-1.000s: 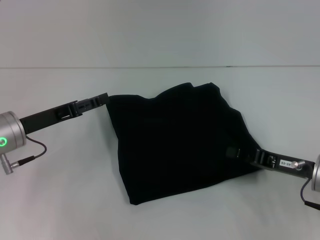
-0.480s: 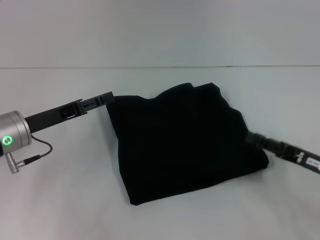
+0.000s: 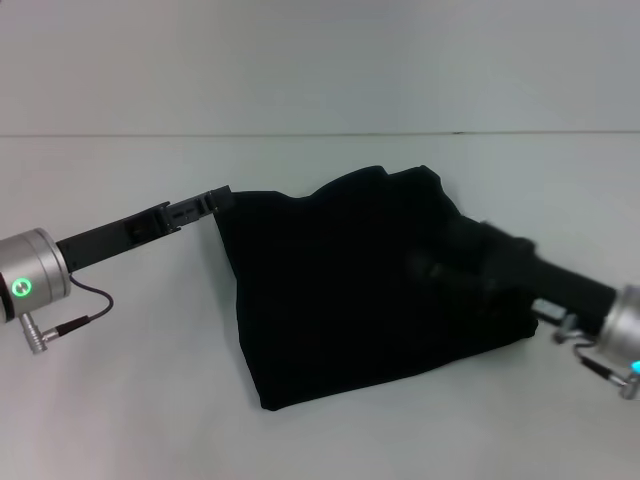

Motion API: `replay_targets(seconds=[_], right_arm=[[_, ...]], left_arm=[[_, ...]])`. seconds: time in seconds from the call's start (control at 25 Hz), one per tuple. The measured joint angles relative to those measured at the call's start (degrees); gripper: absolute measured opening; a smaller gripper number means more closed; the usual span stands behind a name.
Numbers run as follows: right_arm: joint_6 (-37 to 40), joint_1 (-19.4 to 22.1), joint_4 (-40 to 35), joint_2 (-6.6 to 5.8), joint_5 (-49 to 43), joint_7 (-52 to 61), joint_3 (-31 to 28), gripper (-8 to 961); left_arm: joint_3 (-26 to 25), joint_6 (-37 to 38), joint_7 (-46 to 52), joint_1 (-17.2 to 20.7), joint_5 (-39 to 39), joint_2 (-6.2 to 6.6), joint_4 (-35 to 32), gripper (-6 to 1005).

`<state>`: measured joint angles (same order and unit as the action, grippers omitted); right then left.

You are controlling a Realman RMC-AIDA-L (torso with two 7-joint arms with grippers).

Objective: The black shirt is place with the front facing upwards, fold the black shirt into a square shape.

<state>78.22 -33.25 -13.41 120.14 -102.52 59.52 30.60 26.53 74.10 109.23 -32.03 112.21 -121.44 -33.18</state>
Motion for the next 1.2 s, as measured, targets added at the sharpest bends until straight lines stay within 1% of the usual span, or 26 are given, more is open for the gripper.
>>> replay_targets(seconds=[0.12, 0.32, 0.36, 0.4, 0.52, 0.72, 0.88, 1.04, 1.12, 1.16, 1.2], right_arm=[[-4.21, -0.97, 2.75, 0.19, -0.01, -6.62, 1.34, 856], [-11.83, -0.67, 5.75, 0.19, 0.18, -12.49, 1.42, 930], [-14.43, -0.22, 6.05, 0.19, 0.19, -13.10, 1.42, 930], [-14.43, -0.22, 6.05, 0.19, 0.19, -13.10, 1.42, 930], [-17.69, 0.03, 6.20, 0.17, 0.22, -13.33, 1.42, 930], [-18.97, 0.03, 6.33, 0.17, 0.29, -13.37, 1.08, 930], [-17.72, 0.47, 5.96, 0.12, 0.36, -13.41, 0.65, 930], [-10.21, 2.45, 5.22, -0.18, 1.26, -16.03, -0.62, 930], [-6.32, 4.20, 4.53, -0.24, 1.97, -18.26, -1.70, 930], [-2.80, 6.17, 3.72, -0.24, 2.48, -19.31, -2.37, 930], [-2.80, 6.17, 3.72, -0.24, 2.48, -19.31, -2.37, 930]], left_arm=[[0.00, 0.01, 0.01, -0.09, -0.23, -0.08, 0.41, 903], [0.04, 0.13, 0.02, -0.01, -0.81, -0.11, 0.65, 903], [0.06, 0.13, 0.02, 0.04, -0.82, -0.11, 0.66, 903], [0.07, 0.14, 0.02, 0.07, -0.82, -0.11, 0.66, 903], [0.07, 0.15, 0.02, 0.18, -0.84, -0.11, 0.66, 903], [0.17, 0.17, 0.42, 0.18, -0.86, -0.11, 0.66, 903], [0.18, 0.18, 2.23, 0.19, -0.84, -0.11, 0.67, 902], [0.31, 0.90, 6.40, 0.12, -0.09, 0.22, 0.70, 902], [0.40, 3.42, 6.27, 0.31, 0.36, 0.39, 0.30, 902], [0.37, 5.45, 4.54, 0.56, 0.42, 0.42, -0.08, 902], [0.31, 7.58, 2.28, 0.90, 0.46, 0.43, -0.56, 902]])
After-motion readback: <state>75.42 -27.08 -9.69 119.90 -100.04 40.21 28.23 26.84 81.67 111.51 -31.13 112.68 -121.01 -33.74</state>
